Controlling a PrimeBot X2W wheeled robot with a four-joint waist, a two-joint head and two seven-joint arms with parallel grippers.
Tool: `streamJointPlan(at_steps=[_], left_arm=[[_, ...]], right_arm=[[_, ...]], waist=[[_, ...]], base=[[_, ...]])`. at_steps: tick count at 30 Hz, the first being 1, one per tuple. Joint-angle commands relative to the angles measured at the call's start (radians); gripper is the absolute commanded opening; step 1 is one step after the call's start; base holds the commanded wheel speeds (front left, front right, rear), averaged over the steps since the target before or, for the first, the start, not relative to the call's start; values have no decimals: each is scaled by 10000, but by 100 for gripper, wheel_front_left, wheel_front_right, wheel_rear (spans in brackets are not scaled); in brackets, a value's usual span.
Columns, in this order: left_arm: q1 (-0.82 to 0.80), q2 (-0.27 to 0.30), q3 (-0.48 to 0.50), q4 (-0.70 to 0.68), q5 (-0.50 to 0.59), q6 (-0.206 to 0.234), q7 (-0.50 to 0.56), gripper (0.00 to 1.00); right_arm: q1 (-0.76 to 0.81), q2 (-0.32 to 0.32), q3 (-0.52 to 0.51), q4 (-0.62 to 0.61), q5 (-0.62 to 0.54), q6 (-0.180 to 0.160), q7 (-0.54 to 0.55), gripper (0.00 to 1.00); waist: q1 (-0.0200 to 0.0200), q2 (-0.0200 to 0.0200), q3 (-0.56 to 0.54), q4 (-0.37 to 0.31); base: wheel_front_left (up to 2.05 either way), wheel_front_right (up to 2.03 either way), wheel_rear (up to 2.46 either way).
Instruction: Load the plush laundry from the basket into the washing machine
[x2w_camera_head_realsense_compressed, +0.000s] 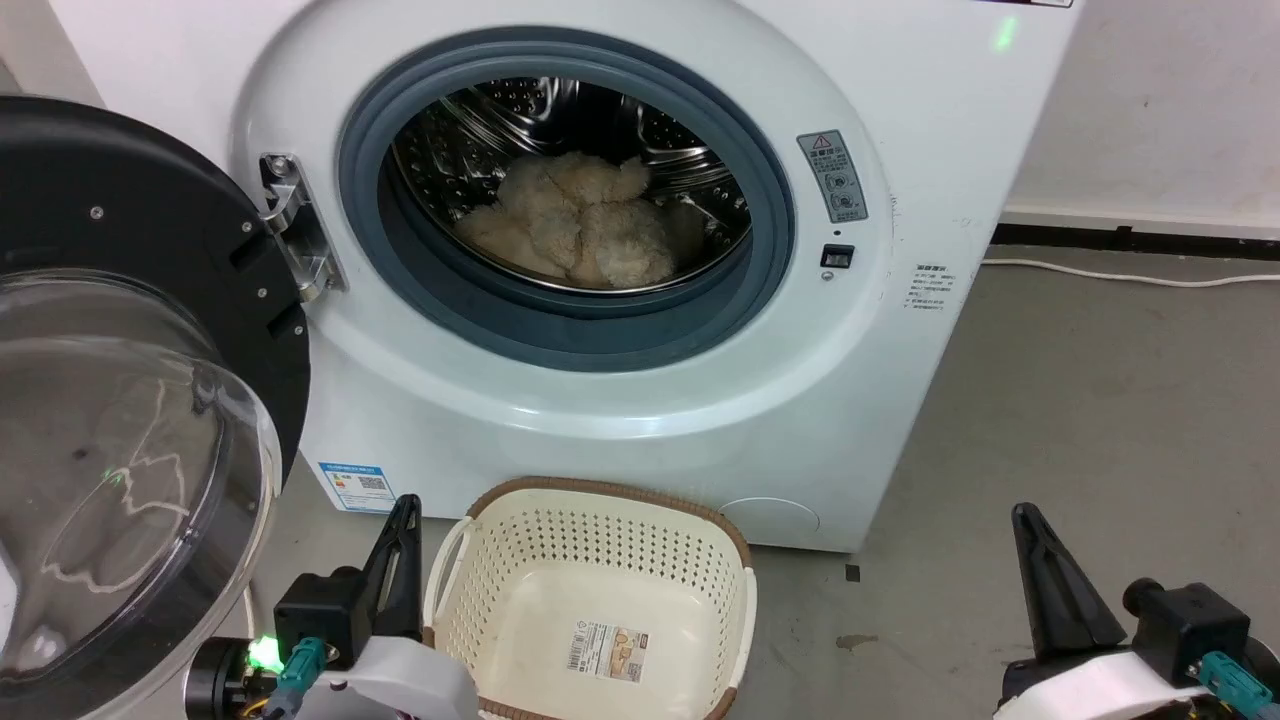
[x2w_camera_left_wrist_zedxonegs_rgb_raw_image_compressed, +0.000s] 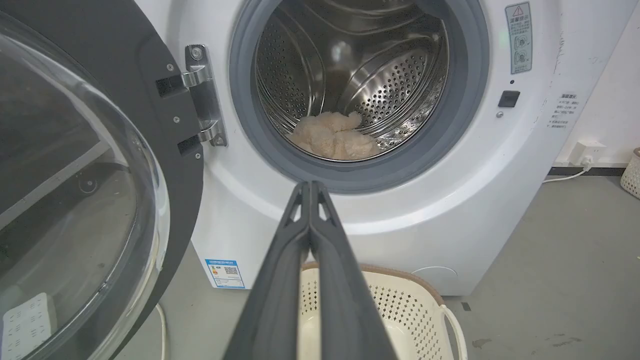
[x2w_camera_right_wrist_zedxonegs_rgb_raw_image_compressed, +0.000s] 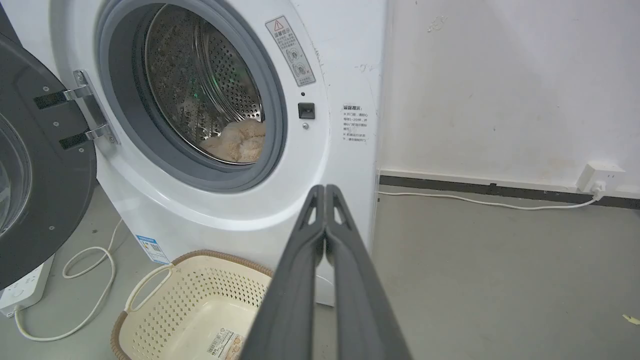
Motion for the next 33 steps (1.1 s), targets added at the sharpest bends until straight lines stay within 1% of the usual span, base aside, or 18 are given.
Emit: streamJointPlan(at_steps=[1,33], left_arm=[[80,-18,71,-95,84,-32,70,0],[121,-167,446,-478,437,-187,744,0]], right_arm=[[-137,2,16,-29,-124,4,64,0],[-341,3,91,-49,-652,6,742,0]], waist=[[0,0,-4,-8],[0,0,-79,-151]], base=[[0,0,0],[0,0,0]])
